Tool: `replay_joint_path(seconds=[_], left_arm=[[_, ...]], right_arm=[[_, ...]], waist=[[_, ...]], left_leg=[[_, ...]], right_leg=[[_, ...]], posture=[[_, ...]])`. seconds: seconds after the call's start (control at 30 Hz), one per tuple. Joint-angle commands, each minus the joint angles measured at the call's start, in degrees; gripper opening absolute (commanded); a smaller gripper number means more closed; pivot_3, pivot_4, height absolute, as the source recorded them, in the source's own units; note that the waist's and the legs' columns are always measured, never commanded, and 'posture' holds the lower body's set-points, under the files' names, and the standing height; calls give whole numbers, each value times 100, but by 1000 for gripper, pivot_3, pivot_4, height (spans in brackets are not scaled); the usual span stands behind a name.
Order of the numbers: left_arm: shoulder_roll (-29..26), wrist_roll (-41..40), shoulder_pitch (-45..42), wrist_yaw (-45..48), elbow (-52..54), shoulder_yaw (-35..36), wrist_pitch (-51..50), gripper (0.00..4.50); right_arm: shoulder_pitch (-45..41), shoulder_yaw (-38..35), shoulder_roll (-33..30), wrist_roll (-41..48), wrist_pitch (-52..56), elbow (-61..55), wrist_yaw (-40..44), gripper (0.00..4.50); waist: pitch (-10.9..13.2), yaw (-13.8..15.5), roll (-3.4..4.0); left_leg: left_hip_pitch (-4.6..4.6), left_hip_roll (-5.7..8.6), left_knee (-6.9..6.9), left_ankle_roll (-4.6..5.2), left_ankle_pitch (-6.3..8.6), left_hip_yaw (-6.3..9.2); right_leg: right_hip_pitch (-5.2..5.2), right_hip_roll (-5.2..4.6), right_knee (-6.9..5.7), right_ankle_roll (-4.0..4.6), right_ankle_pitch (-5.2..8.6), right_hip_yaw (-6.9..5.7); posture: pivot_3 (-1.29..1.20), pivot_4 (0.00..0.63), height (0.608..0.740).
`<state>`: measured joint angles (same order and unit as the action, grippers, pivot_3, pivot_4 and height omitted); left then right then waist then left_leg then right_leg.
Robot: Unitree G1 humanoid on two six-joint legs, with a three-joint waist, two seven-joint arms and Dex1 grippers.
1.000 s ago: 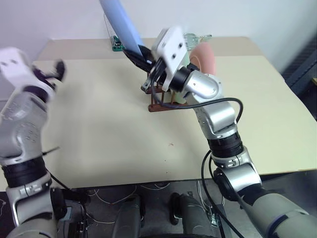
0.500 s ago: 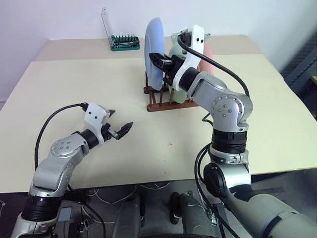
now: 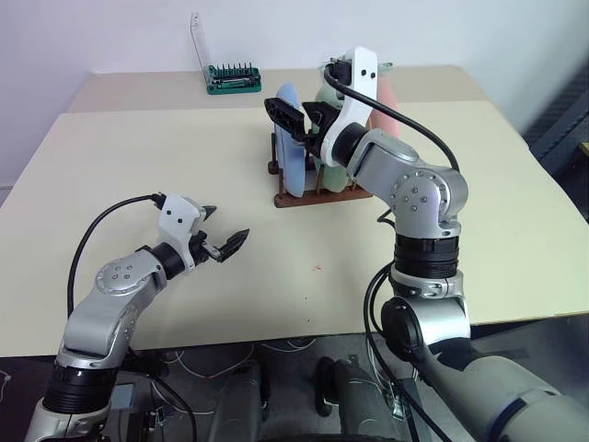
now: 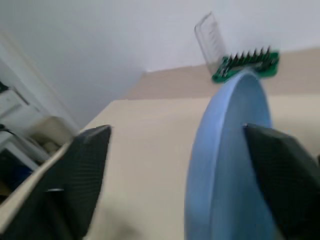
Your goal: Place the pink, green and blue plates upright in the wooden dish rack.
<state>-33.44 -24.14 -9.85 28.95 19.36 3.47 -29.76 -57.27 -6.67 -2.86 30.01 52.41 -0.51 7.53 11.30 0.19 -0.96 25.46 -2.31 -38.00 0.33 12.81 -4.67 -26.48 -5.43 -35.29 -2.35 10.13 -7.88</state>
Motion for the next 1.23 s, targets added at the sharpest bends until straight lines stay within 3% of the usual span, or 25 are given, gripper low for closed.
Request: replay_joint_path(seconds=[0.03, 0.27, 0.4, 0.57, 0.7, 1.23], left_arm=[[30, 71, -41, 35, 254, 26, 79, 4500], [109, 185, -113, 63, 180, -28, 100, 4500], [24, 360, -111, 119, -120, 106, 261, 4500], [-8, 645, -71, 47, -514, 209, 523, 4500], [68, 849, -67, -80, -900, 294, 760, 4500], [371, 1242, 373, -664, -890, 633, 876, 4500]], right_arm=[[-220, 548, -486, -524, -701, -288, 509, 4069], [160, 1037, -1862, -938, -1838, -1037, 2085, 4069], [1620, 262, -3193, -621, -2604, -1432, 3578, 4069], [3419, -546, -3888, -315, -2546, -1180, 4142, 4069], [4241, -328, -3835, -910, -3119, -867, 3957, 4069], [3654, 45, -3410, -1340, -3957, 453, 3892, 4069]], waist=[[0, 3, 0], [1, 18, 2], [-3, 130, -5], [4, 156, 12], [6, 173, 21], [12, 204, 32]], left_leg=[[0, 0, 0, 0, 0, 0], [1, 0, 0, 4, 2, 0], [1, 2, -1, 5, 4, 8], [-2, 6, -5, 15, 11, -13], [-10, -15, 0, 13, 13, -12], [-7, -25, -16, 12, 14, -27]], right_leg=[[0, 0, 0, 0, 0, 0], [0, 1, 6, -3, 2, 0], [14, 1, 18, -5, 5, -5], [10, -14, 25, 12, 15, 0], [10, 5, 22, 14, 17, -4], [4, 0, 24, 34, 6, -7]], posture=[[0, 150, 730], [0, 150, 730], [0, 150, 730], [0, 150, 730], [0, 150, 730], [0, 150, 730]])
